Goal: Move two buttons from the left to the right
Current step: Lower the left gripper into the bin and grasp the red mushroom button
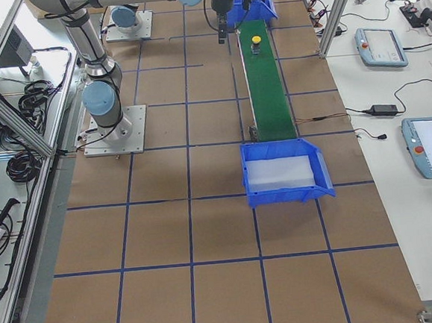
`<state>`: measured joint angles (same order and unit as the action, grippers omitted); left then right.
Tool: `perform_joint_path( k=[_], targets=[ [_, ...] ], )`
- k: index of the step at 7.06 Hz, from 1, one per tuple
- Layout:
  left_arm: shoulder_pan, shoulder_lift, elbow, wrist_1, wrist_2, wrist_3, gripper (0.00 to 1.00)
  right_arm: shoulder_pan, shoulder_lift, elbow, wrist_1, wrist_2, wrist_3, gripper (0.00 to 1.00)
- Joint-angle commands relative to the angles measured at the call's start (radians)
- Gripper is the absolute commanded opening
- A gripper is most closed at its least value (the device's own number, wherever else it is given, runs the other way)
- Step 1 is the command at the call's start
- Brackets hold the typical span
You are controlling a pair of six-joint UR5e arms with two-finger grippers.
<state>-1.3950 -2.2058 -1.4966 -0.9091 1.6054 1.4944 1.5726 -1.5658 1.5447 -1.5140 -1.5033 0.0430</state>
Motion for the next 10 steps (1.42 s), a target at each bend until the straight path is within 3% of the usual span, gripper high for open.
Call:
perform_joint_path(
  k=[1, 4, 5, 6, 7, 10],
  targets=[
    [0.002, 0.015, -0.024, 0.001, -0.001, -0.002, 0.98, 0.000, 0.001, 0.000, 0.000, 0.000, 0.000, 1.00],
    [0.011, -0.005, 0.002, 0.013, -0.004, 0.007, 0.95, 0.000, 0.000, 0.000, 0.000, -0.002, 0.001, 1.00],
    [0.011, -0.011, 0.006, 0.016, -0.002, 0.010, 0.79, 0.000, 0.000, 0.000, 0.000, -0.009, 0.000, 1.00],
    [0.010, -0.011, 0.007, 0.019, -0.001, 0.013, 0.49, 0.000, -0.002, 0.000, 0.000, -0.006, 0.004, 1.00],
    [0.007, -0.008, 0.007, 0.019, -0.001, 0.014, 0.32, 0.001, -0.002, 0.000, 0.000, -0.011, 0.000, 1.00],
    [-0.004, 0.055, 0.009, 0.001, -0.016, 0.003, 0.26, 0.001, -0.002, 0.000, 0.000, -0.011, 0.000, 1.00]
  ],
)
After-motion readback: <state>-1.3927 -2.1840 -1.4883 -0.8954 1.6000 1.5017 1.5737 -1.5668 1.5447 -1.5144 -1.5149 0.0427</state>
